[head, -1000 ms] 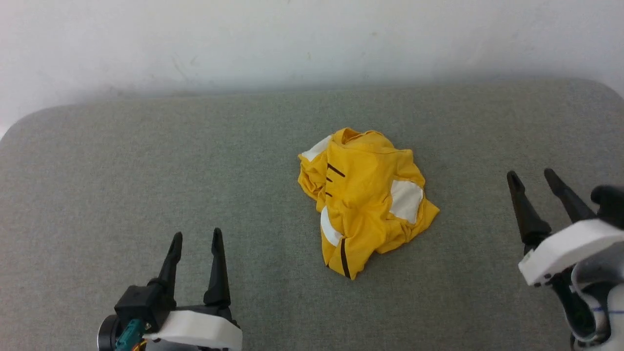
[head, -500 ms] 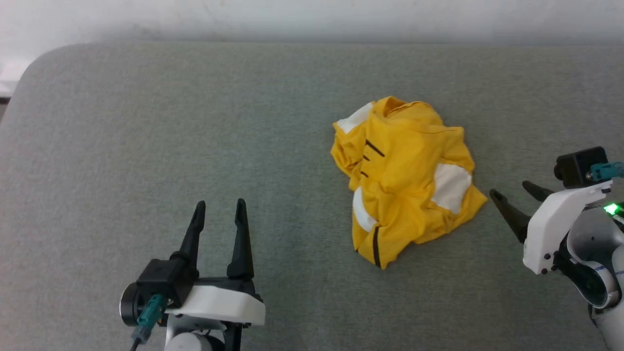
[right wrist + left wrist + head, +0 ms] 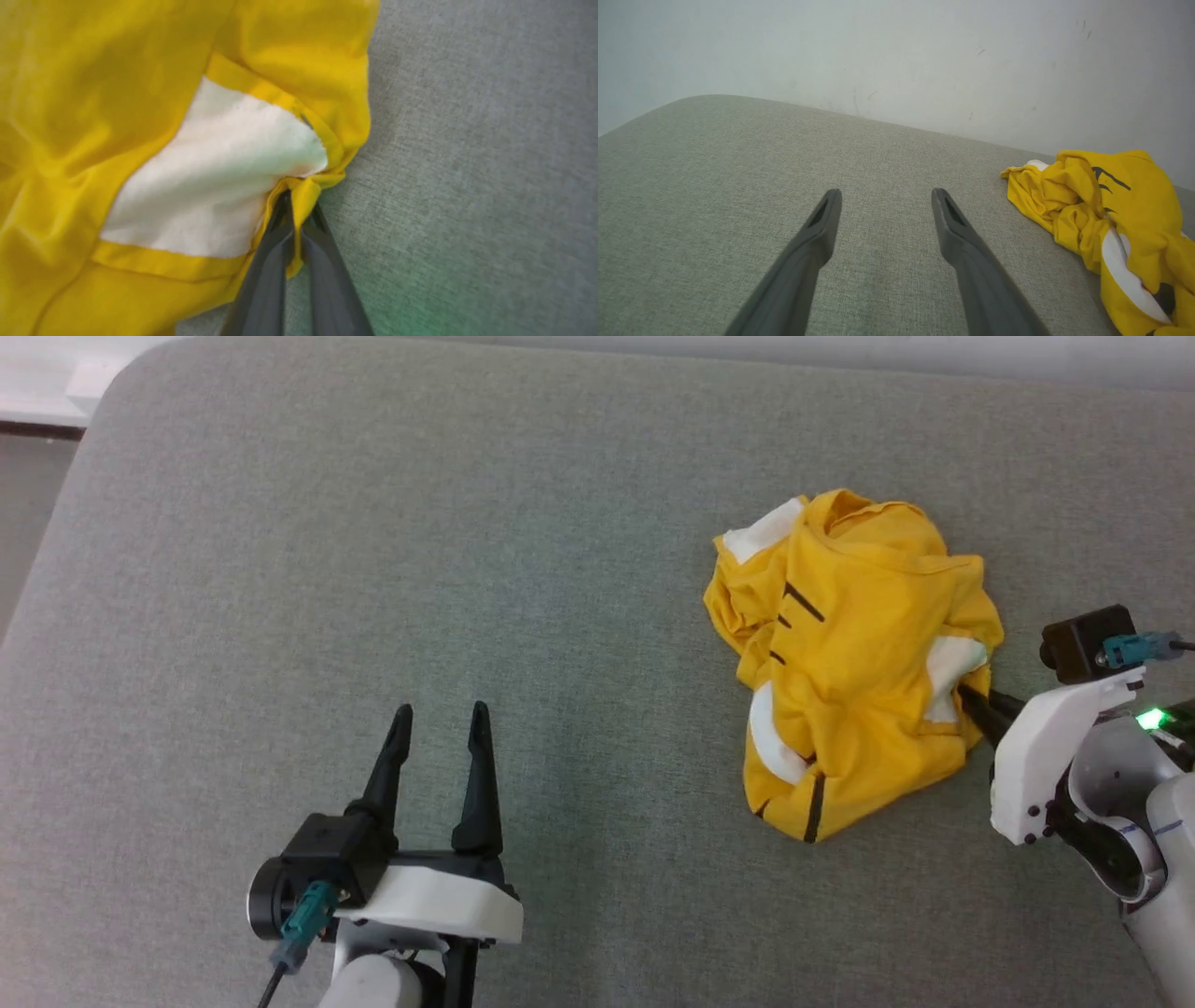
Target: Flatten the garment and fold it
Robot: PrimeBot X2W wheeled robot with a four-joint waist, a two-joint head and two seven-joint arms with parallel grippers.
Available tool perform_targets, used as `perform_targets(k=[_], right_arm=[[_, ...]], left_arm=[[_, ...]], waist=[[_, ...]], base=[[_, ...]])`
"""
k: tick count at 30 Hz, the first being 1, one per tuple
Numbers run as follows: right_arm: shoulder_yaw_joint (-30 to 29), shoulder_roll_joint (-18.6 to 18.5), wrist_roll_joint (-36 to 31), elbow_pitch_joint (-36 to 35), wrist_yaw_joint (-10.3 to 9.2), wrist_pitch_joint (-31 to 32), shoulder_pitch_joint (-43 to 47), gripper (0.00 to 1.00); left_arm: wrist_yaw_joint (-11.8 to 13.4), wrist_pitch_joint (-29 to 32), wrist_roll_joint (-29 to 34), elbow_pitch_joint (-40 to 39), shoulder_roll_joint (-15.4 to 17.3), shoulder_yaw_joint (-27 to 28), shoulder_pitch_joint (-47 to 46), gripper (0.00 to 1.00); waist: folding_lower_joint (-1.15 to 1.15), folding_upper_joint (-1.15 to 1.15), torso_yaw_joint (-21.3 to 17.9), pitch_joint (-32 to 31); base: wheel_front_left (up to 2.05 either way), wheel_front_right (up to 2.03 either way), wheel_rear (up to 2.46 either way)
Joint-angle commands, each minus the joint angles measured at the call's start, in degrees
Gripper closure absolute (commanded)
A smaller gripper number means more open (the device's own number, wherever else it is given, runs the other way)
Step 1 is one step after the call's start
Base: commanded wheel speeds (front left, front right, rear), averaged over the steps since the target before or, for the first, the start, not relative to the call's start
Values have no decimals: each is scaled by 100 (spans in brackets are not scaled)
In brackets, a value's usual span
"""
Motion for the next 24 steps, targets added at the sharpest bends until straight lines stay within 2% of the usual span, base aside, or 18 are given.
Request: perform_targets(k=[1,7,13,18,24], right_arm=[[90,17,-69,173,-13,6,92,100],[125,-26,-113,-5,-13,-307,-97,100],[-136,-271,-221,-469,-13,-449,-468,100],[-673,-460,-354,-842,-13,-354,-358,100],[-1908,-454,-695,-1024,-13,-256,802,100]], left_arm=[[-30,-26,46,41,-17,18,-94,0],[-72,-26,20,186,-5,127,35,0],[-99,-27,-24,250,64,238,246,0],[-60,-27,-79,211,154,339,537,0],[13,50,-101,51,297,405,813,0]], waist=[[0,0,-15,-17],[0,0,-295,-454],[0,0,-605,-1046],[0,0,-796,-1356],[0,0,-876,-1421]], base=[[0,0,0],[0,0,0],[0,0,0],[0,0,0],[0,0,0]])
